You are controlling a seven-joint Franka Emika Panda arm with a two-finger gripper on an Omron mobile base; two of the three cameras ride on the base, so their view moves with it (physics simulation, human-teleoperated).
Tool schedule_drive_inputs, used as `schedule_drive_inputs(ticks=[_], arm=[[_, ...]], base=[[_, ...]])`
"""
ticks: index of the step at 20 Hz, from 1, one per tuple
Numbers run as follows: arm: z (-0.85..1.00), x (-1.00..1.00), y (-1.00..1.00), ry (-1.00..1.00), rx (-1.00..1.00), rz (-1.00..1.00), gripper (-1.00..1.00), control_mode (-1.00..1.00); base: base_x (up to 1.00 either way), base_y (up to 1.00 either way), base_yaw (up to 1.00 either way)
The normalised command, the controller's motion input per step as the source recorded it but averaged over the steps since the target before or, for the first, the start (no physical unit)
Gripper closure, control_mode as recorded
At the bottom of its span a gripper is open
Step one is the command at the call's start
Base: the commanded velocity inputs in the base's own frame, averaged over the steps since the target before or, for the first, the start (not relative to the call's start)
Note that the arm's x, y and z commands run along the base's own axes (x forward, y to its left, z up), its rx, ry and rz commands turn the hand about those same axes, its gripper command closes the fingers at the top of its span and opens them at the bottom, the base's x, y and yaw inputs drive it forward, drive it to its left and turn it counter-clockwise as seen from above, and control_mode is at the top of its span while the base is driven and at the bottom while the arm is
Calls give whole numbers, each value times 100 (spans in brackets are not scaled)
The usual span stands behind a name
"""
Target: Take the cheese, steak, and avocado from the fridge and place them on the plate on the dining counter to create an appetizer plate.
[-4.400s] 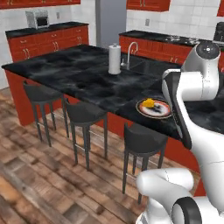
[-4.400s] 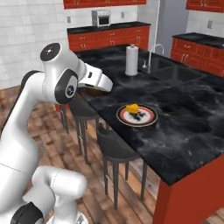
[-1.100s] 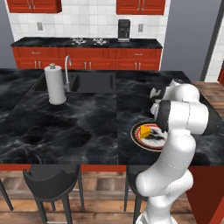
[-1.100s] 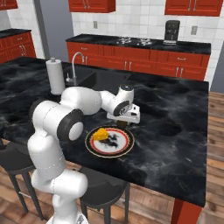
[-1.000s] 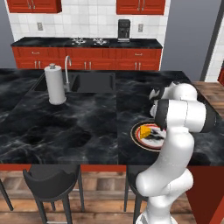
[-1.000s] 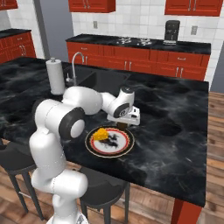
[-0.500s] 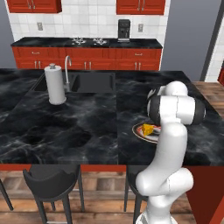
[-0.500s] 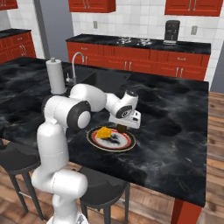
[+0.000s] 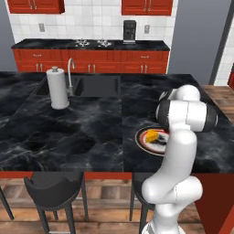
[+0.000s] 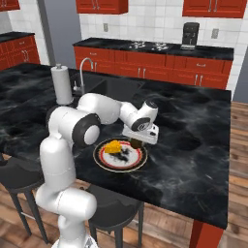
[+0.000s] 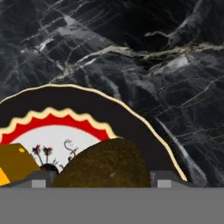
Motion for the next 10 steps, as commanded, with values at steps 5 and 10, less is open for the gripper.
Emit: schedule_drive_inputs(ticks=[5,10], arm=[[0,-85,3,-16,0,0,100,-100],[0,-35,30,-10,0,0,100,-100]], base=[[0,0,0],[0,0,0]])
